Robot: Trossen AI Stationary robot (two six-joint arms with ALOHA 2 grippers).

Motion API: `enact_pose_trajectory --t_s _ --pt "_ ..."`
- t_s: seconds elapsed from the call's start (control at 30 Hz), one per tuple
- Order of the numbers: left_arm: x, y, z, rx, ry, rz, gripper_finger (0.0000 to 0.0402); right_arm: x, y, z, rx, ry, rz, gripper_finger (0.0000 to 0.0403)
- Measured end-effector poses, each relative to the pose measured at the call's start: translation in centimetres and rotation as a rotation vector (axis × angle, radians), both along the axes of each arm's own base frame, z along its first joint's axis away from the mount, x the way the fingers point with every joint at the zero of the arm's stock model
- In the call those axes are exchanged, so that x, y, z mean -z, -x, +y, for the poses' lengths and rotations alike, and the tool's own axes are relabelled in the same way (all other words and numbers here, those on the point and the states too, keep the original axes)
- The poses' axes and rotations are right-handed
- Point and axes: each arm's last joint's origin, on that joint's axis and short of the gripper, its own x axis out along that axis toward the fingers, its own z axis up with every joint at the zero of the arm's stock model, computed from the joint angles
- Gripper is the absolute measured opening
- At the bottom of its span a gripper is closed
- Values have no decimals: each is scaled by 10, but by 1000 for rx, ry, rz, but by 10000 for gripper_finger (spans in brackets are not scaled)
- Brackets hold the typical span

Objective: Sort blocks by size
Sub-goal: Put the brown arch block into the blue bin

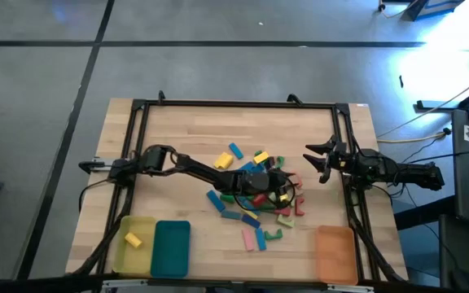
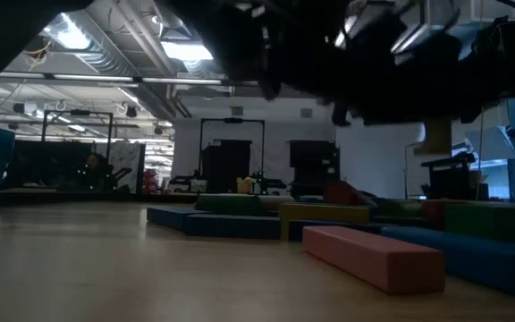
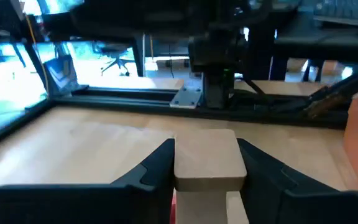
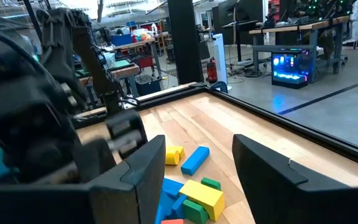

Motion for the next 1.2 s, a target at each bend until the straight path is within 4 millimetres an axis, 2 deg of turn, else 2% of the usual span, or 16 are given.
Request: enact_pose_trajectory --t_s 0.27,0.47,0.73,0.97,1.2 --pt "-50 26 0 17 -65 216 125 0 0 0 0 0 -1 190" --pt "-75 60 3 16 -41 464 126 0 0 0 0 1 -4 190" --pt "-106 114 -12 116 144 720 127 0 0 0 0 0 -4 190" --pt "-117 158 -42 147 391 949 126 0 0 0 0 0 -3 190" --pt "-106 193 -86 161 482 1184 129 0 0 0 0 0 -1 190"
